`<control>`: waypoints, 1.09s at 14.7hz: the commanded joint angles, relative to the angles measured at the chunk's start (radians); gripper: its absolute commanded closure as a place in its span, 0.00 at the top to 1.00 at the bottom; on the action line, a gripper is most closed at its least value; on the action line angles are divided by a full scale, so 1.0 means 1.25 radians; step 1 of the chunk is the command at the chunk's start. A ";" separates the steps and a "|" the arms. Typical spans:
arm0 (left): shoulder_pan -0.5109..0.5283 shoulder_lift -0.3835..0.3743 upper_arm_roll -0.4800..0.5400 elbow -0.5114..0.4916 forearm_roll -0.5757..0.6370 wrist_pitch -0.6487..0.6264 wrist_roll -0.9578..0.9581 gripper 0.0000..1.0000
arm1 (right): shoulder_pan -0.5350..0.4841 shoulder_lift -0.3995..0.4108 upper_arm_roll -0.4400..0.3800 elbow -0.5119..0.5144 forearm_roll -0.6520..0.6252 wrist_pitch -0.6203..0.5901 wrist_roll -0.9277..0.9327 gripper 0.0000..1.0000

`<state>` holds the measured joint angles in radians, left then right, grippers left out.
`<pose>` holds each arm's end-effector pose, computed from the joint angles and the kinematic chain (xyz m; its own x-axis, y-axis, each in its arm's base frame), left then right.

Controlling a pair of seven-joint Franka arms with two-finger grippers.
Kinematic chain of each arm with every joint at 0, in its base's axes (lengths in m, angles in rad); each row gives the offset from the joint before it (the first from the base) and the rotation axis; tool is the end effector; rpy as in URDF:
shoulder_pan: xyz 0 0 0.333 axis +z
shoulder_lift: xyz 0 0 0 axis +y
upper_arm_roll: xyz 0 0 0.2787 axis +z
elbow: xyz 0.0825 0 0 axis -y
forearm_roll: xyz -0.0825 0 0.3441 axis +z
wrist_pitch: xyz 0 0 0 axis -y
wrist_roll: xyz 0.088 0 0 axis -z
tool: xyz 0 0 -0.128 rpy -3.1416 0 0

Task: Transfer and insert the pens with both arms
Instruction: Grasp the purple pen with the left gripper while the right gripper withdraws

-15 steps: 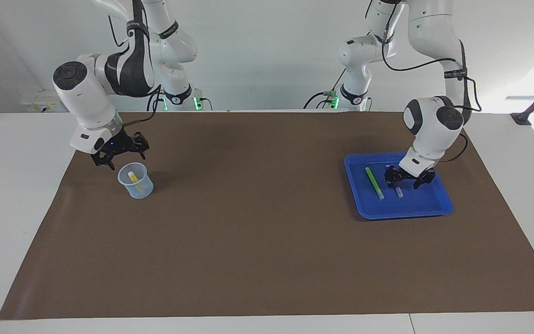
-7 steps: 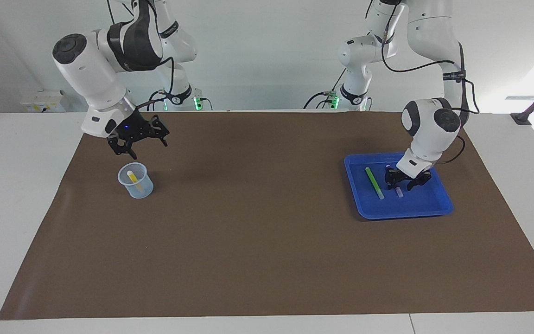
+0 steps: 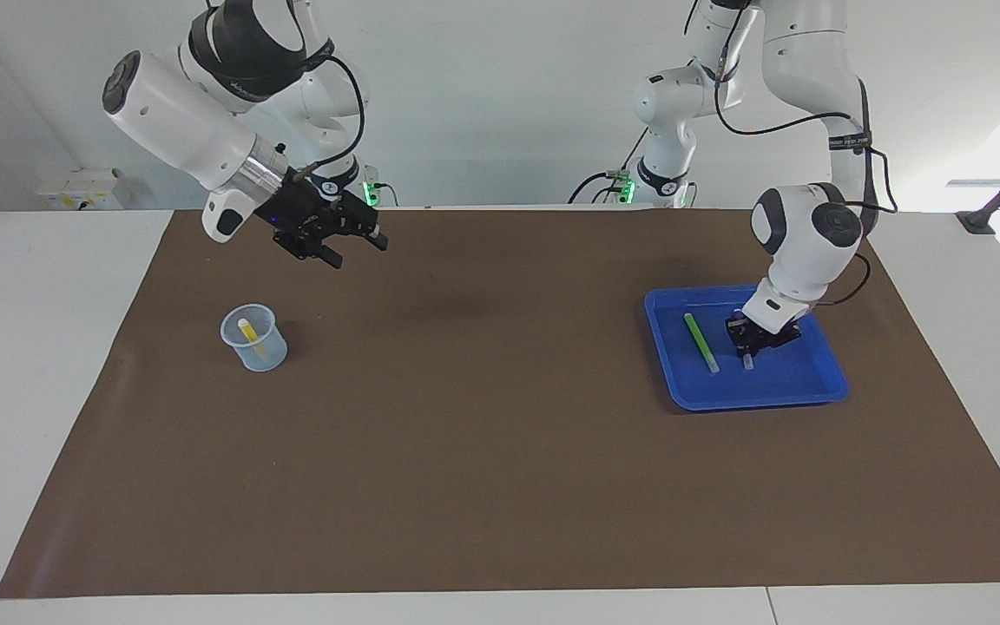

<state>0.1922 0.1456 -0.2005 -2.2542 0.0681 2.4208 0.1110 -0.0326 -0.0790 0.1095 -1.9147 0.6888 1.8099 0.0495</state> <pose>0.5062 -0.0036 0.2742 0.9857 -0.1669 0.0221 -0.1665 -0.9858 -0.0198 0.4983 0.1056 0.4986 0.9877 -0.1143 -0.1070 -0.1558 -0.7831 -0.6021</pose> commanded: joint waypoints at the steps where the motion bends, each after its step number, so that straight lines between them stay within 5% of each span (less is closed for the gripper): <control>1: 0.006 0.004 0.001 -0.001 0.017 0.001 -0.023 0.00 | -0.008 -0.017 0.002 -0.019 0.089 -0.007 0.016 1.00; 11: -0.004 0.012 -0.002 0.229 -0.051 -0.341 -0.101 0.00 | -0.007 -0.058 0.035 -0.105 0.286 0.082 0.022 1.00; 16: -0.075 0.012 -0.003 0.355 -0.204 -0.485 -0.417 0.00 | -0.007 -0.058 0.058 -0.106 0.298 0.112 0.055 1.00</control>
<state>0.1483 0.1458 -0.2085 -1.8859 -0.1314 1.8888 -0.2480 -0.0323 -0.1276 0.1610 -2.0189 1.0375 1.9144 0.0970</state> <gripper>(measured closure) 0.833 0.000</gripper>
